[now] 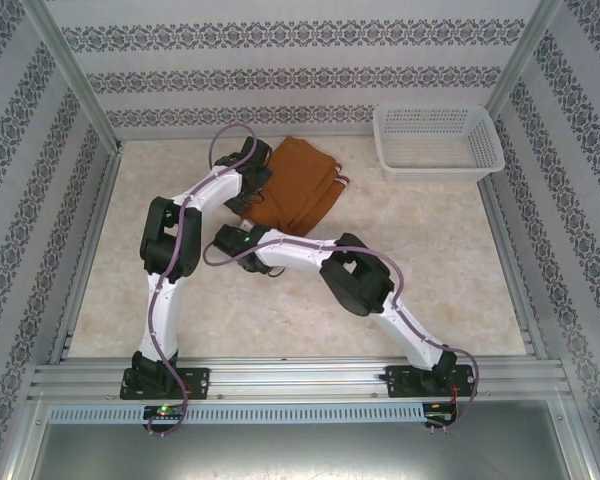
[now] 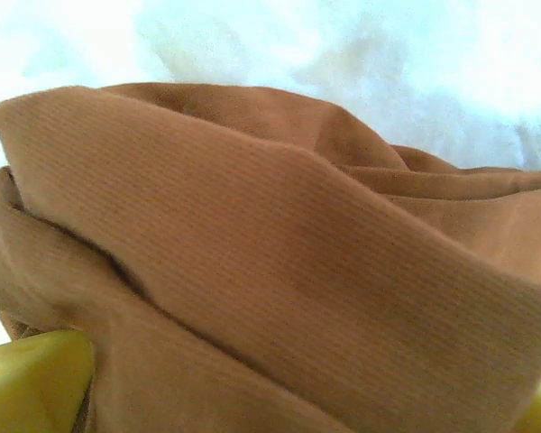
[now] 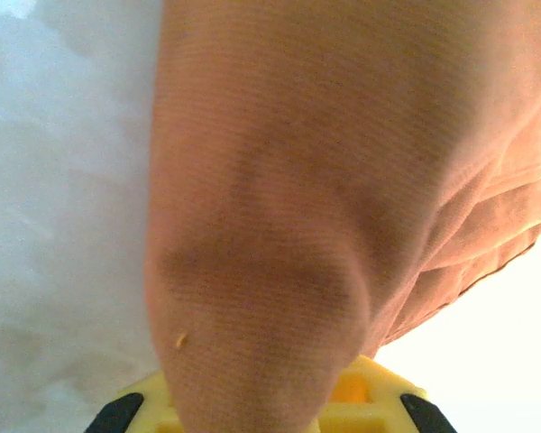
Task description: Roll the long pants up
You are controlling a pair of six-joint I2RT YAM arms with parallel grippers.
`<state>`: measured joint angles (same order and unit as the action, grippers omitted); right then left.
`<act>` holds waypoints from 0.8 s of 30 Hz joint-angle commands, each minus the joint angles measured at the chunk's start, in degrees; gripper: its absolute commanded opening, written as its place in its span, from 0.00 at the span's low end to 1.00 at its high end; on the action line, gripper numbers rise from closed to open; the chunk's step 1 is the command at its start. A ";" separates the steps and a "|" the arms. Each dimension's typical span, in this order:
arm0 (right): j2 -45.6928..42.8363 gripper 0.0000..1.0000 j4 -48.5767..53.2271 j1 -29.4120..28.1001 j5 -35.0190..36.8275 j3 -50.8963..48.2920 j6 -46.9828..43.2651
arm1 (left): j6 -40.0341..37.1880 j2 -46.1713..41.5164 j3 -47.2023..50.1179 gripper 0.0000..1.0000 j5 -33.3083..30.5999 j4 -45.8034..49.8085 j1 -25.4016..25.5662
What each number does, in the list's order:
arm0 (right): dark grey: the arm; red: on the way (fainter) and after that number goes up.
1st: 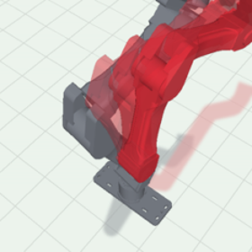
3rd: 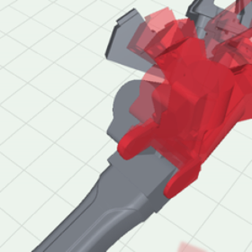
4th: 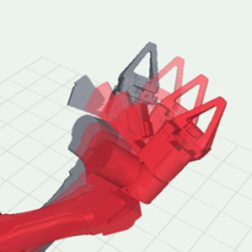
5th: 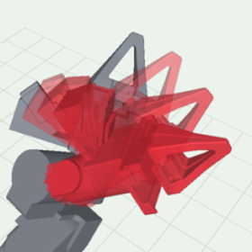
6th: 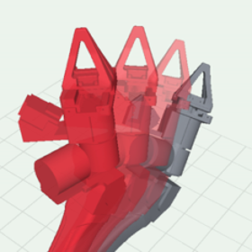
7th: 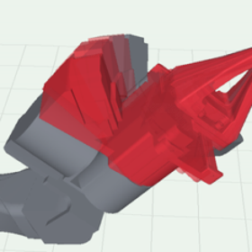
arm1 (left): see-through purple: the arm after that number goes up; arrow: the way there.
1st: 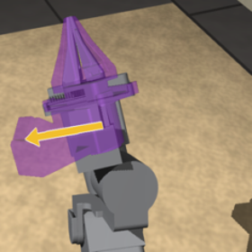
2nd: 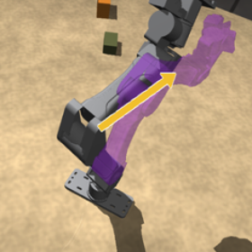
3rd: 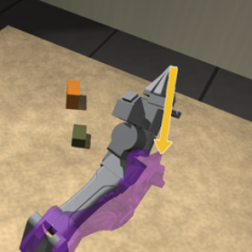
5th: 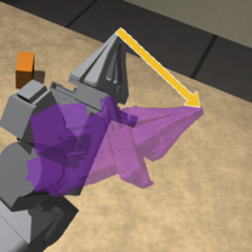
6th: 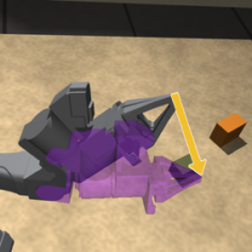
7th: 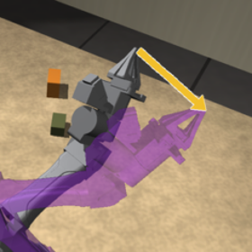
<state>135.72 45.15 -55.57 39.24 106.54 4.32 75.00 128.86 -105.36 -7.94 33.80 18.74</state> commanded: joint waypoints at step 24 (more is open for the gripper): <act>-19.32 0.00 -5.65 24.48 -64.65 -13.36 20.72 | 1.97 -15.44 14.87 1.00 6.12 -6.99 1.46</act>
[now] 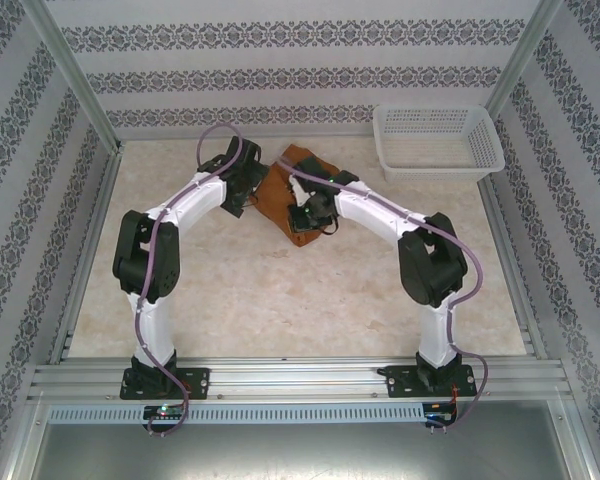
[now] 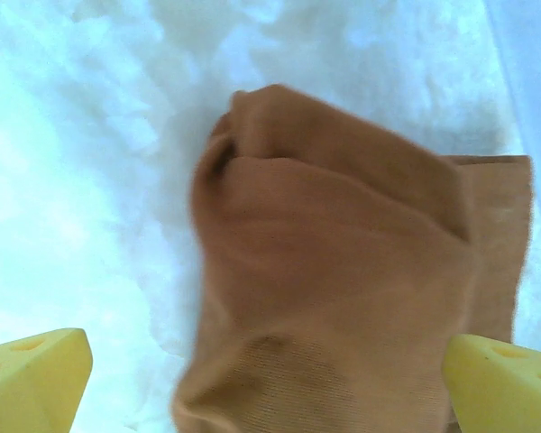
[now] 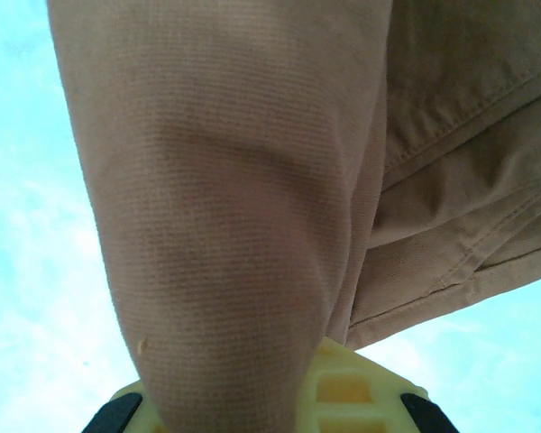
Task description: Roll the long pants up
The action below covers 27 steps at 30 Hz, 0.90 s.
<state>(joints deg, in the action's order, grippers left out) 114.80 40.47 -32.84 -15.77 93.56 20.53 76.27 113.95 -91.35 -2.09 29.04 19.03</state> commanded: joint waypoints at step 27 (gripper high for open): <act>5.06 0.73 12.72 3.33 14.53 0.38 -0.92 | -4.38 27.46 -28.53 0.71 6.95 1.12 4.56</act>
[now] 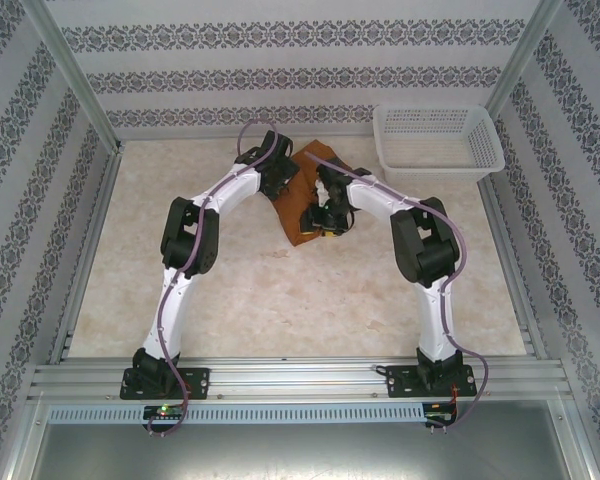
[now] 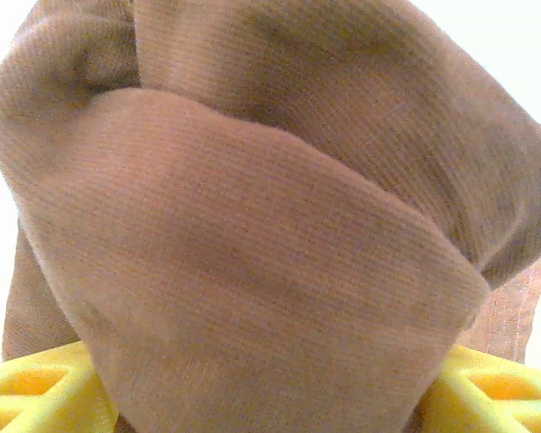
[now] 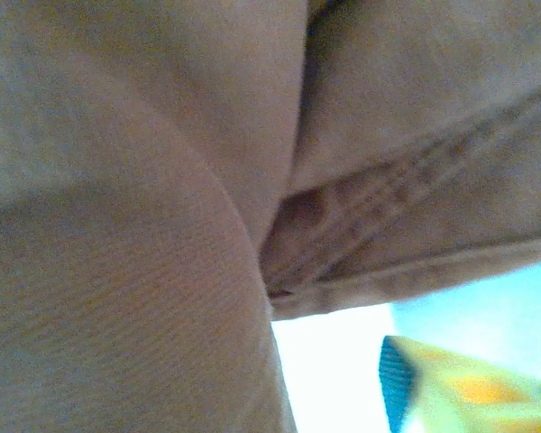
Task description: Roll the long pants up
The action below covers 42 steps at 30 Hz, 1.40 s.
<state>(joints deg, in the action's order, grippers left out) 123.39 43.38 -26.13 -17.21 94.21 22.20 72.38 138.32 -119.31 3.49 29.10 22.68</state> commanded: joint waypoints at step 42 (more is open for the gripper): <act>14.34 0.81 7.82 -19.46 41.98 12.76 -5.38 | -0.09 -2.54 7.65 0.76 5.77 -4.05 0.53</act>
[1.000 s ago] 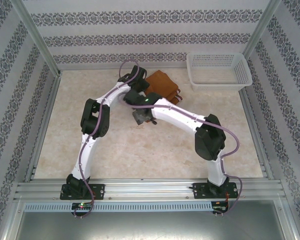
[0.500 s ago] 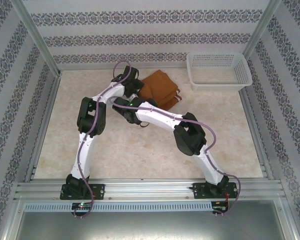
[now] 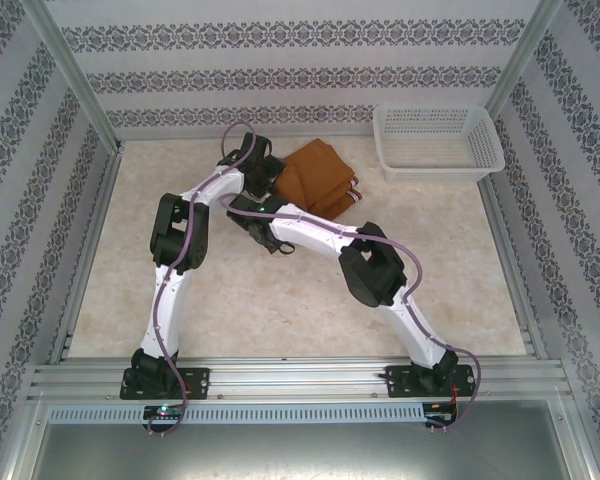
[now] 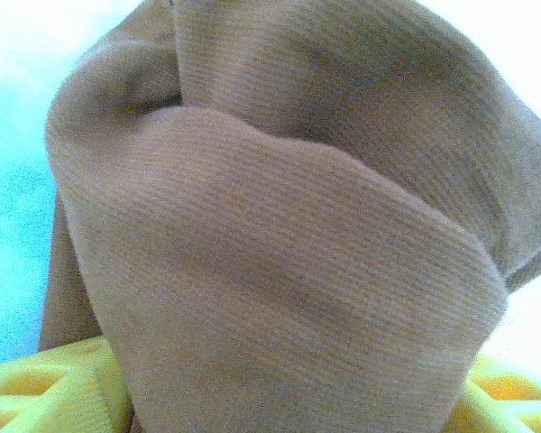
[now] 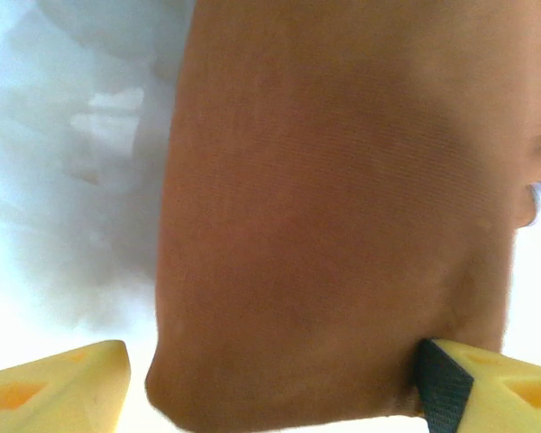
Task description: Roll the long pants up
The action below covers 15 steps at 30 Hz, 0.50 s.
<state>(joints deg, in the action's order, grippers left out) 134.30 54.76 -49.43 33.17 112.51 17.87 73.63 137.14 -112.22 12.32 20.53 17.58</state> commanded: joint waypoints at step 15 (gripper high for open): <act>-1.16 0.34 -7.18 12.42 -21.19 -11.55 1.96 | -4.35 -11.97 7.62 0.85 -2.42 1.77 5.26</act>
<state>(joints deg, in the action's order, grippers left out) 131.44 47.77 -42.33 17.69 104.16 18.85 71.18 128.40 -105.95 9.43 20.88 21.82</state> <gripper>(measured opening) 0.356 0.835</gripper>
